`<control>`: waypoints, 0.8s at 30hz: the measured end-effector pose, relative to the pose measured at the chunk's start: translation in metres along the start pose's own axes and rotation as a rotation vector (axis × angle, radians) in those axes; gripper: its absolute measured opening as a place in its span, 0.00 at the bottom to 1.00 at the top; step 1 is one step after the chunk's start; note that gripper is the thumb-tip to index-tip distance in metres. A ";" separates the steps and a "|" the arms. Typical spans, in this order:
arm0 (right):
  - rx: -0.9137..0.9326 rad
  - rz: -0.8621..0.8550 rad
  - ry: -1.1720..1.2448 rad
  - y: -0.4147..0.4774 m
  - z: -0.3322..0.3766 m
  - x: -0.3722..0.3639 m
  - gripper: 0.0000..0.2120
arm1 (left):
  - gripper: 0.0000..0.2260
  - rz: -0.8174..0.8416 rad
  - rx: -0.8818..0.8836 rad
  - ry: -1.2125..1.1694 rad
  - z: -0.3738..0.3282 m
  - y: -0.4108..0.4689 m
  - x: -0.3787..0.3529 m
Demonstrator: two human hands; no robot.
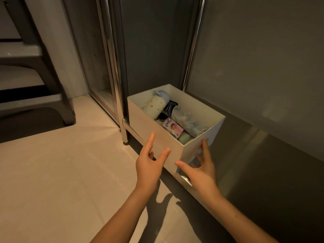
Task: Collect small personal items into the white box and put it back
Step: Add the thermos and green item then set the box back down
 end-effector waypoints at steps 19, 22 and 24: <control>0.217 -0.155 -0.169 0.003 0.010 -0.022 0.46 | 0.34 0.102 0.096 0.035 0.004 0.038 -0.006; 0.201 -0.148 -0.150 0.003 0.012 -0.024 0.46 | 0.35 0.109 0.095 0.041 0.003 0.038 -0.007; 0.204 -0.153 -0.153 0.003 0.013 -0.023 0.45 | 0.35 0.104 0.086 0.043 0.003 0.037 -0.007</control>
Point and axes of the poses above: each hand's wrist, its own y-axis towards the middle knuckle, its own x-axis out of the back of the hand, z = x × y, the point moved 1 cm from there along y, towards the middle knuckle, and after that the axes turned 5 degrees about y, right-handed, at the moved point
